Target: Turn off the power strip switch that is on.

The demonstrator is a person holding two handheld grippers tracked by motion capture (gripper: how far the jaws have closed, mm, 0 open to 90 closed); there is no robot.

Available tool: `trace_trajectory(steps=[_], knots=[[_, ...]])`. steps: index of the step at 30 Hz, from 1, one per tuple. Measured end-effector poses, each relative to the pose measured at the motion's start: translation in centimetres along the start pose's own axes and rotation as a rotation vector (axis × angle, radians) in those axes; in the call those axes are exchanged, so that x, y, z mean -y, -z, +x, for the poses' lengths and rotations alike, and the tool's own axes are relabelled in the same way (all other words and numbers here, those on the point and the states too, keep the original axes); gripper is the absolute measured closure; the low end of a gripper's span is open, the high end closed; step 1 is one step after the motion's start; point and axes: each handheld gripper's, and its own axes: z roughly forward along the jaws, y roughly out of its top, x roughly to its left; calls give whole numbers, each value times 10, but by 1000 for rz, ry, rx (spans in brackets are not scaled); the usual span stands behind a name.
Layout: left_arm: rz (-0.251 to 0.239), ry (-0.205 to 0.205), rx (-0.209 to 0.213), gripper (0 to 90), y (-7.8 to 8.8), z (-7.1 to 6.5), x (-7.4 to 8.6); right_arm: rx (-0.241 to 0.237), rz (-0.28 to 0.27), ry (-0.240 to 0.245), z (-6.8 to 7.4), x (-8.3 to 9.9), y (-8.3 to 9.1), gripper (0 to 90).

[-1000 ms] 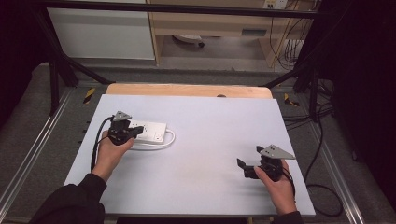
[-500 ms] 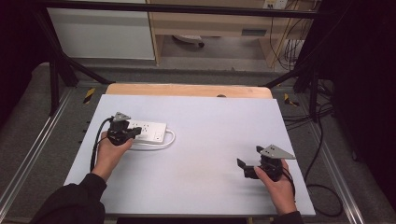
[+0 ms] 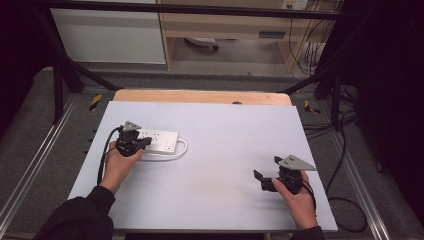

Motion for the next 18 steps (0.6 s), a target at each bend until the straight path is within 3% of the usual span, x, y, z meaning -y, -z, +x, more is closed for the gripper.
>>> trace_trajectory(steps=[18], knots=[[12,-11,-11,900,-3,1,2,-1,0,1,0,0,0,59]])
